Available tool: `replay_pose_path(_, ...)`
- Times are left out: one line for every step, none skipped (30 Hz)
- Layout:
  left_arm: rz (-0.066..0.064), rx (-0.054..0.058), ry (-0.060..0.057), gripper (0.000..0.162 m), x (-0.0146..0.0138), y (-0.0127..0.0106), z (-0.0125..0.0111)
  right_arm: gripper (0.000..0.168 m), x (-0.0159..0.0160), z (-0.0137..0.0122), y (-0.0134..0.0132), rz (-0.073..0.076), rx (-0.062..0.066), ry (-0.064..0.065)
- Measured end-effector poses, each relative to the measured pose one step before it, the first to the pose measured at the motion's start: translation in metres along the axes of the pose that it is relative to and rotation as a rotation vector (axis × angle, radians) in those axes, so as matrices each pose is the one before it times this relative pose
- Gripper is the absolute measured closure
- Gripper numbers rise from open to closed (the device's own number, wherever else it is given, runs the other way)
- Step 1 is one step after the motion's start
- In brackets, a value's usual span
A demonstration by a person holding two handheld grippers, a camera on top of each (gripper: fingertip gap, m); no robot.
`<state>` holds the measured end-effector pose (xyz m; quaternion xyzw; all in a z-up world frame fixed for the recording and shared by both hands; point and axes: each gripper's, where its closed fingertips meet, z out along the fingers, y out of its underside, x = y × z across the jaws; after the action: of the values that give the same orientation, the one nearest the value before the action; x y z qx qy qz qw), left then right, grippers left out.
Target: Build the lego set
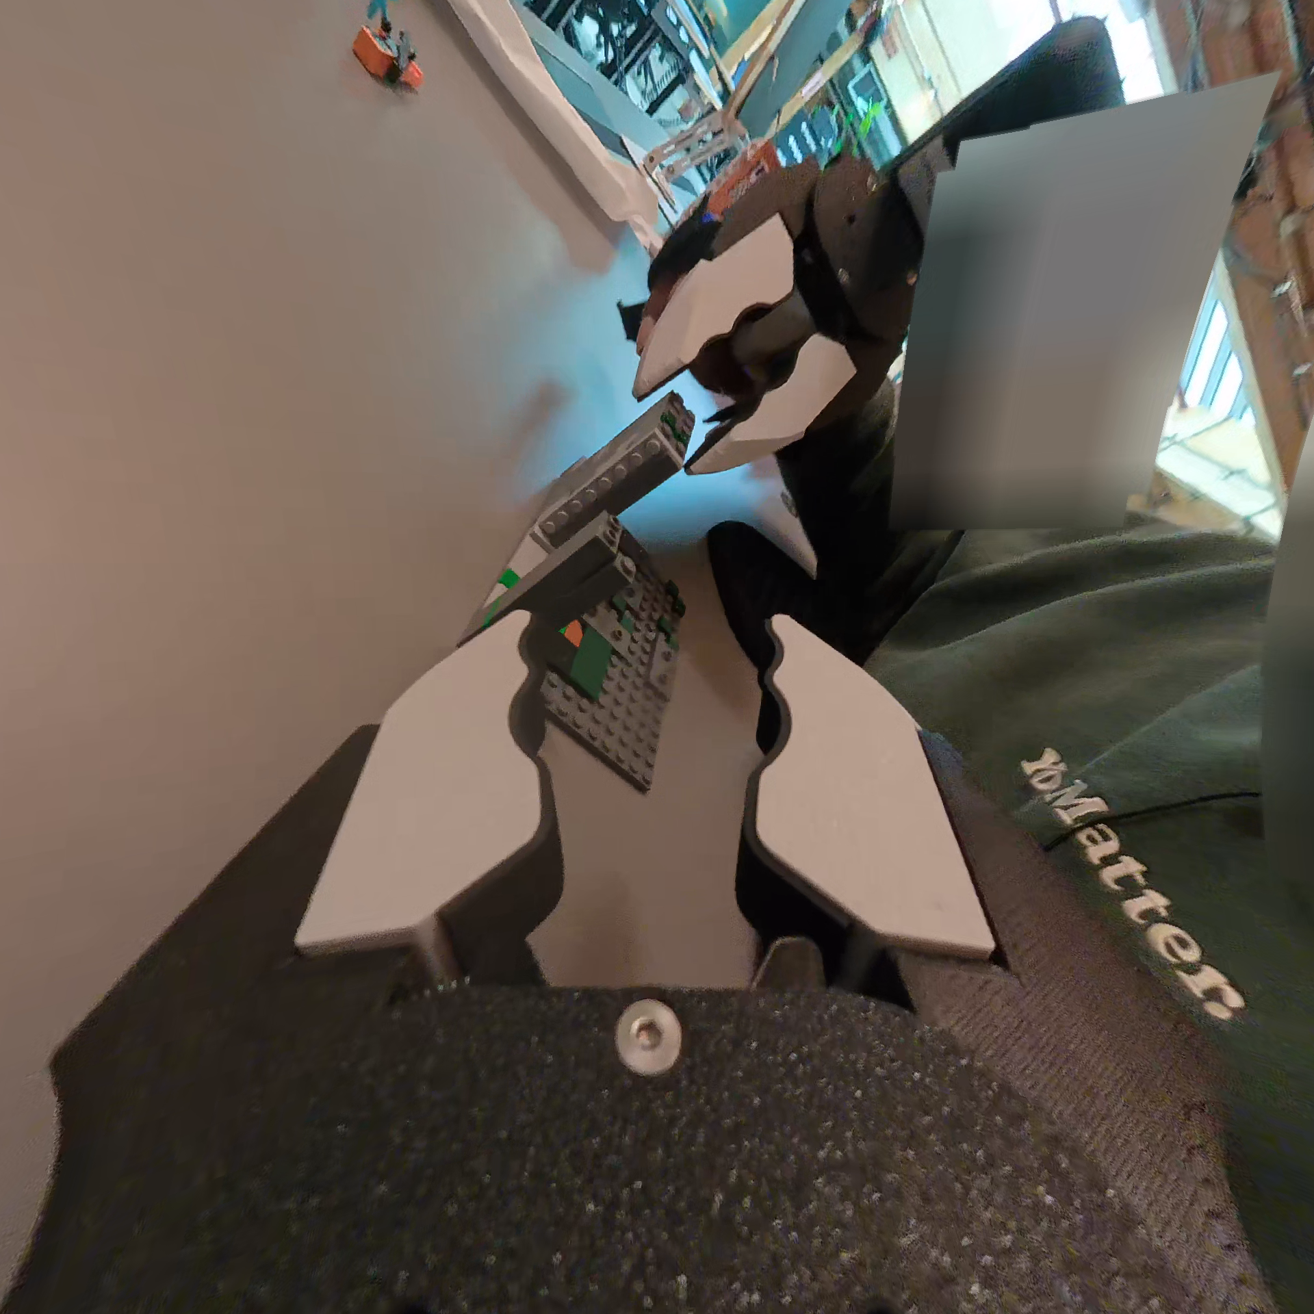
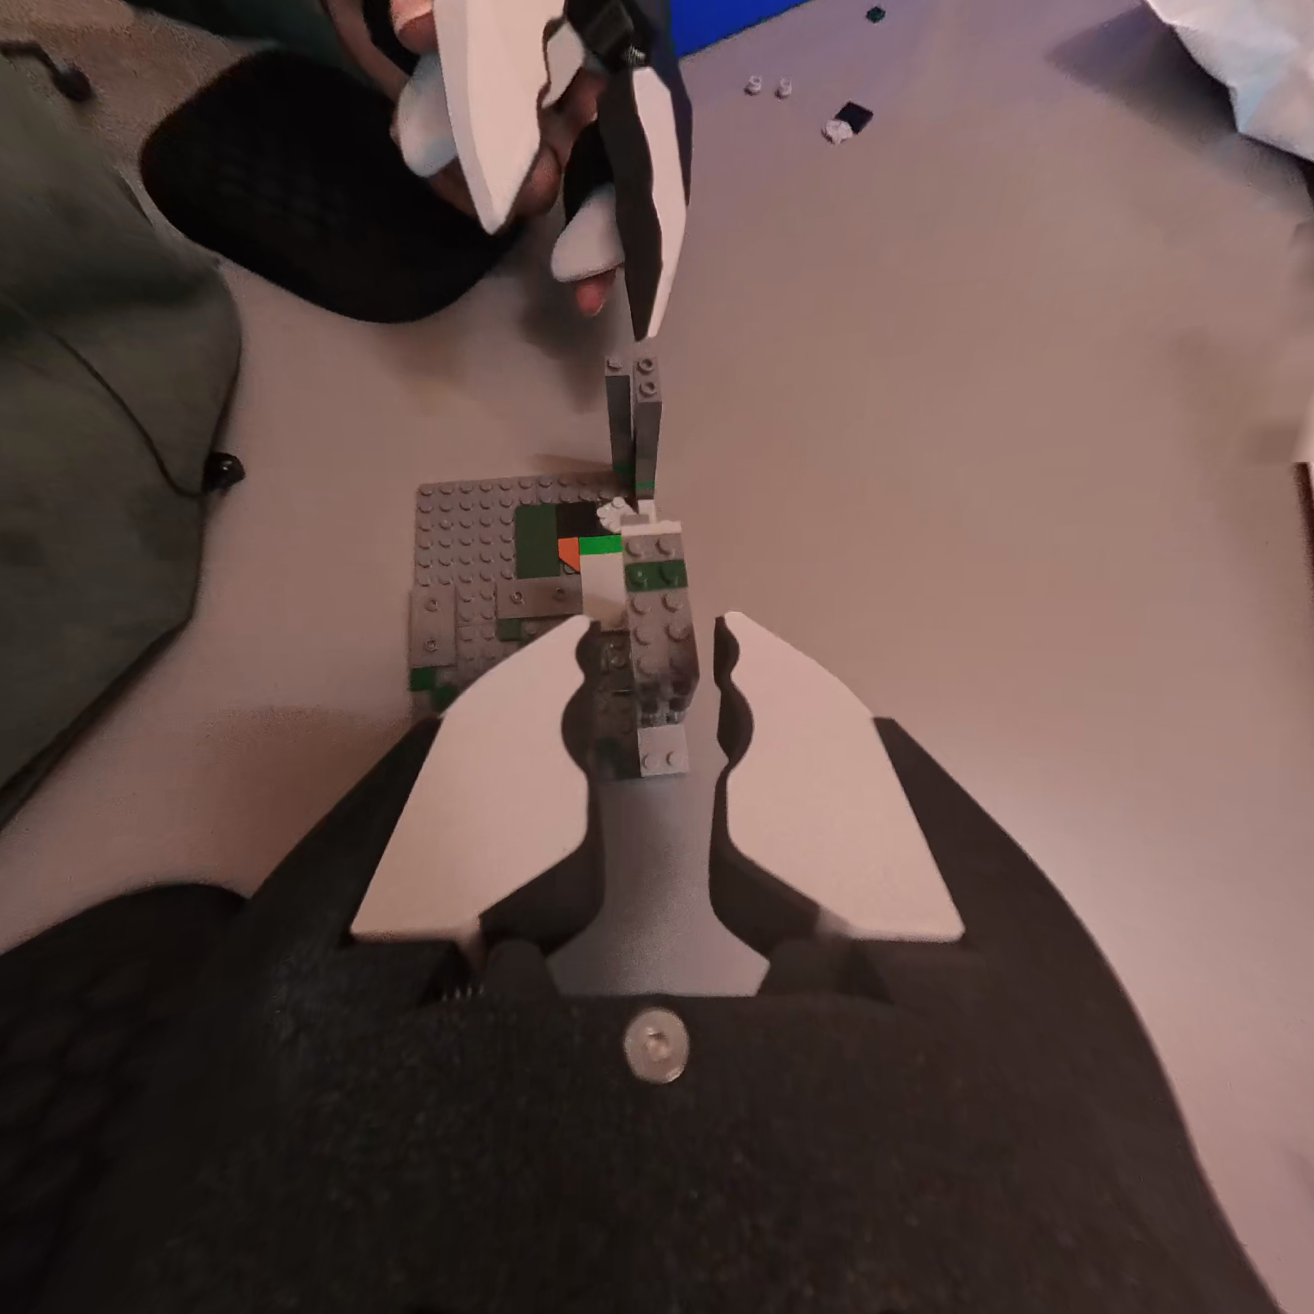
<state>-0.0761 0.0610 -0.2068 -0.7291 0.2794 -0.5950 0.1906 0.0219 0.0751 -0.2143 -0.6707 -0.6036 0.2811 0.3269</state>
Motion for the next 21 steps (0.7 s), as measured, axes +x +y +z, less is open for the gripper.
replay_pose_path(0.0299,-0.0202,-0.0073,0.105,-0.00061,0.00055,0.0014,0.143,0.0004,0.00151,-0.00125,-0.0098,-0.0204,0.0087)
replay_pose_path(0.0363,-0.0221,-0.0114,0.106,-0.00106,0.00065,0.00131,0.15,0.00009,0.00149,-0.00063,-0.007,-0.0194,0.0035)
replay_pose_path(0.0419,-0.0233,-0.0149,0.106,-0.00122,0.00074,0.00094,0.151,-0.00022,0.00119,0.0,-0.0035,-0.0179,-0.0023)
replay_pose_path(0.0469,-0.0226,-0.0172,0.106,-0.00116,0.00076,0.00085,0.151,-0.00043,0.0003,0.00019,0.0011,-0.0154,-0.0063)
replay_pose_path(0.0526,-0.0214,-0.0168,0.106,-0.00081,0.00098,0.00058,0.151,-0.00016,-0.00004,0.00055,0.0029,-0.0146,-0.0038)
replay_pose_path(0.06,-0.022,-0.0147,0.106,-0.00055,0.00127,0.00052,0.152,0.0,-0.00022,0.00085,0.0007,-0.013,0.0005)
replay_pose_path(0.0655,-0.0251,-0.0168,0.106,-0.00103,0.00202,0.00062,0.152,-0.00003,-0.00009,0.0006,0.0005,-0.0089,0.0022)
replay_pose_path(0.0701,-0.0286,-0.0254,0.106,-0.00226,0.00258,0.00083,0.152,-0.00003,-0.00001,0.00021,0.0036,-0.006,0.0015)
replay_pose_path(0.0804,-0.0304,-0.0312,0.106,-0.00326,0.00286,0.00114,0.152,0.00007,-0.00004,0.00016,0.0053,-0.0069,0.001)
replay_pose_path(0.0897,-0.032,-0.0367,0.107,-0.00412,0.00313,0.00141,0.152,0.00005,-0.00029,0.00042,0.0041,-0.01,0.0019)
replay_pose_path(0.0916,-0.0318,-0.0381,0.107,-0.00457,0.00325,0.00167,0.151,0.00021,-0.00045,0.00042,0.0016,-0.0126,0.0035)
replay_pose_path(0.0843,-0.03,-0.024,0.106,-0.00278,0.00307,0.00202,0.149,0.00026,-0.0014,-0.0013,-0.0007,-0.0058,0.0051)
replay_pose_path(0.0688,-0.0195,-0.007,0.107,-0.00056,0.00188,0.00214,0.146,0.00001,-0.00288,-0.00493,-0.001,0.0091,0.0049)
replay_pose_path(0.0444,-0.005,-0.002,0.108,-0.00017,0.00006,0.00205,0.146,-0.00002,-0.00367,-0.00844,-0.0007,0.0188,0.0045)
replay_pose_path(0.0188,0.0029,0.0057,0.111,-0.00017,-0.00081,0.00199,0.146,0.00016,-0.00324,-0.01062,-0.0047,0.0187,0.0081)
replay_pose_path(-0.003,0.006,0.0069,0.113,-0.00097,-0.00096,0.00214,0.149,0.00039,-0.0017,-0.01121,-0.011,0.0119,0.013)
replay_pose_path(-0.0104,0.0096,0.0091,0.114,-0.00116,-0.00093,0.00187,0.153,-0.00076,0.00083,-0.01075,-0.0175,0.0042,0.0092)
replay_pose_path(-0.0102,0.0177,0.0089,0.116,-0.00121,-0.00155,0.00138,0.158,-0.00236,0.00365,-0.01019,-0.0212,0.0006,0.0017)
replay_pose_path(-0.0079,0.024,0.0031,0.118,-0.00153,-0.00232,0.00076,0.161,-0.00219,0.00618,-0.00853,-0.0167,-0.0054,0.0017)
replay_pose_path(-0.0055,0.0237,0.0032,0.12,-0.00079,-0.00218,0.00033,0.162,-0.00224,0.00836,-0.00531,-0.0105,-0.0205,-0.0025)
replay_pose_path(-0.002,0.0151,0.0085,0.121,0.00085,-0.00094,0.00028,0.162,-0.00182,0.00934,-0.00152,-0.0053,-0.036,-0.0068)
